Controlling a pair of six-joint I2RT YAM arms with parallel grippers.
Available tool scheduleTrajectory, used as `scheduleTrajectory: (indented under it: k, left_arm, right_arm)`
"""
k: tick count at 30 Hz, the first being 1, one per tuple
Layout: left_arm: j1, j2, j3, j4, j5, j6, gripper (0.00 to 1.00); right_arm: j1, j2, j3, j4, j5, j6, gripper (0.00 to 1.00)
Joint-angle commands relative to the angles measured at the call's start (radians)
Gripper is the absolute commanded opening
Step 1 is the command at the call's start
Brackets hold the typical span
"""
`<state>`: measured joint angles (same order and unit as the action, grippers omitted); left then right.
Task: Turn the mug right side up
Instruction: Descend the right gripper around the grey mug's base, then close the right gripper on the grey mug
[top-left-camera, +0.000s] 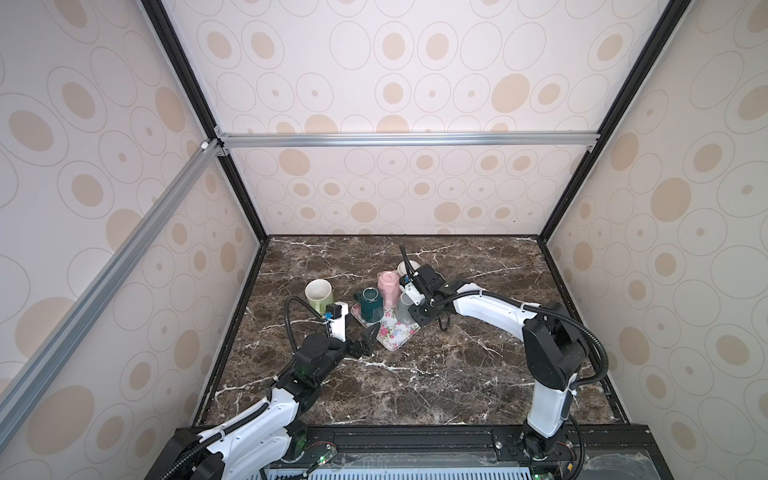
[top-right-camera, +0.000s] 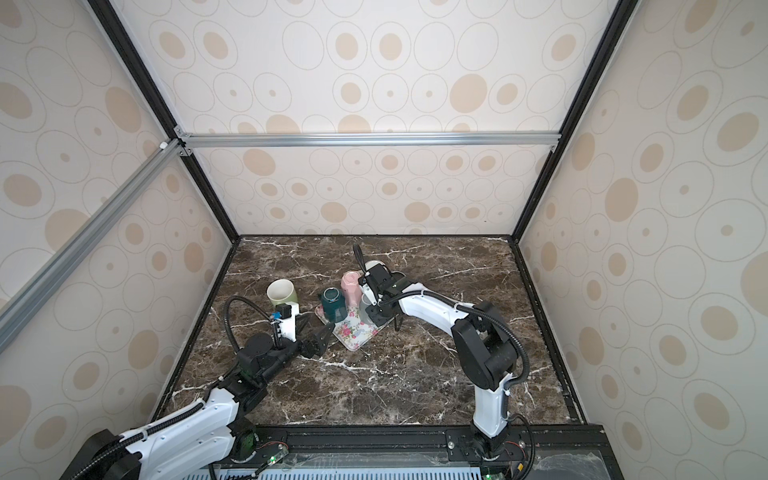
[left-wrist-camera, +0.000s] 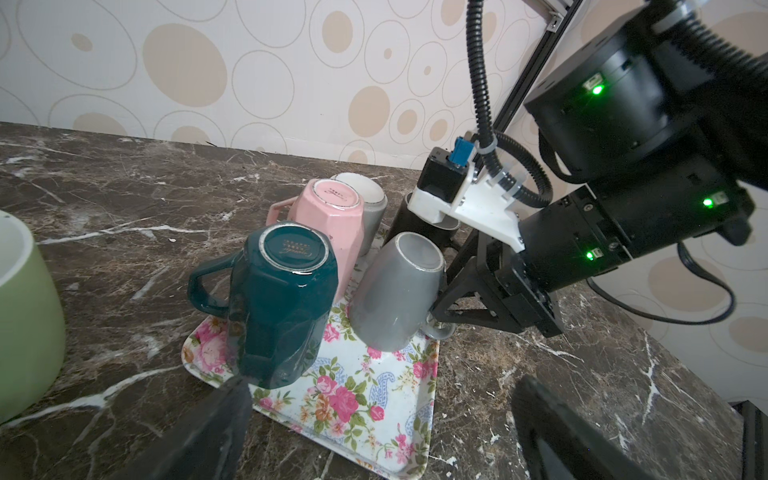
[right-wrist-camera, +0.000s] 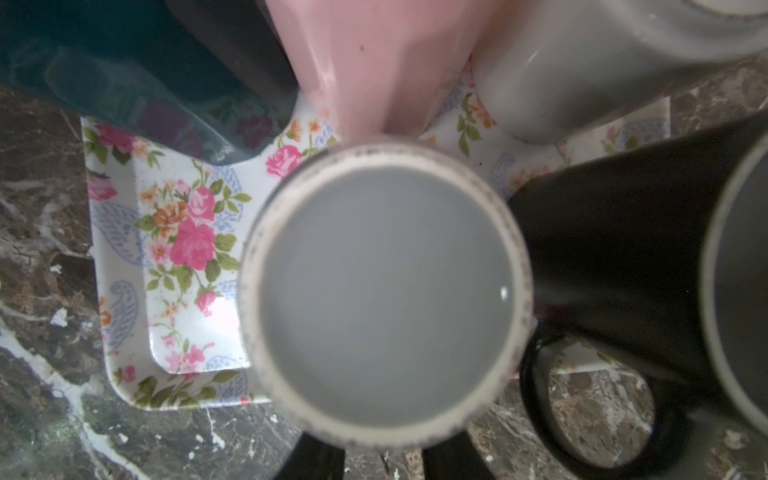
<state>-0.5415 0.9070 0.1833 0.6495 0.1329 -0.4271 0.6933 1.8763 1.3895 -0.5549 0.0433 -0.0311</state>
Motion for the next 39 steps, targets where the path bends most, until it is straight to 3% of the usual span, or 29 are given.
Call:
scheduleTrajectory:
  k: [1, 39]
  left_arm:
    - [-0.006, 0.014, 0.001, 0.028, 0.009, 0.001, 0.98]
    - [-0.009, 0.038, 0.016, 0.009, 0.019, -0.004, 0.98]
  right_arm:
    - [0.015, 0.024, 0.038, -0.044, 0.013, -0.021, 0.31]
    - [0.043, 0.087, 0.126, -0.149, 0.064, -0.012, 0.1]
